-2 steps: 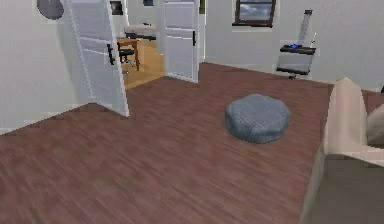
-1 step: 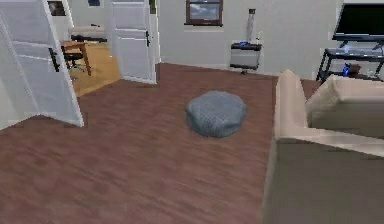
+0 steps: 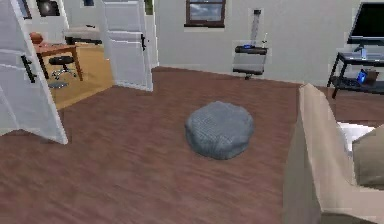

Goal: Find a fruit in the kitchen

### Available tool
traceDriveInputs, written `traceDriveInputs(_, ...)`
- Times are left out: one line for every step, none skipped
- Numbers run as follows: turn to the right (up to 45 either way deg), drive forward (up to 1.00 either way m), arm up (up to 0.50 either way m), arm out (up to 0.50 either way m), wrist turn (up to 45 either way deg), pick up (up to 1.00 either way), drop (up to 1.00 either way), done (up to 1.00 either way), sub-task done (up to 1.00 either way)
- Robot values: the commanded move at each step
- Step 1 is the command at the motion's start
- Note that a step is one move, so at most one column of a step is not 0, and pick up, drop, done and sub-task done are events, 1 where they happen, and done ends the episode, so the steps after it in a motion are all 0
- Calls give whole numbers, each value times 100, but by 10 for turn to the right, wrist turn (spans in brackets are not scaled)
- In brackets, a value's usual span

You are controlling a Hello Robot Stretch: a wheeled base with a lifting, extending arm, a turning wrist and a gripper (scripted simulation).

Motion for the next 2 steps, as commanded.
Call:
traceDriveInputs(240, 0, 0, 0, 0, 0, 0, 0, 0)
traceDriveInputs(0, 20, 0, 0, 0, 0, 0, 0, 0)
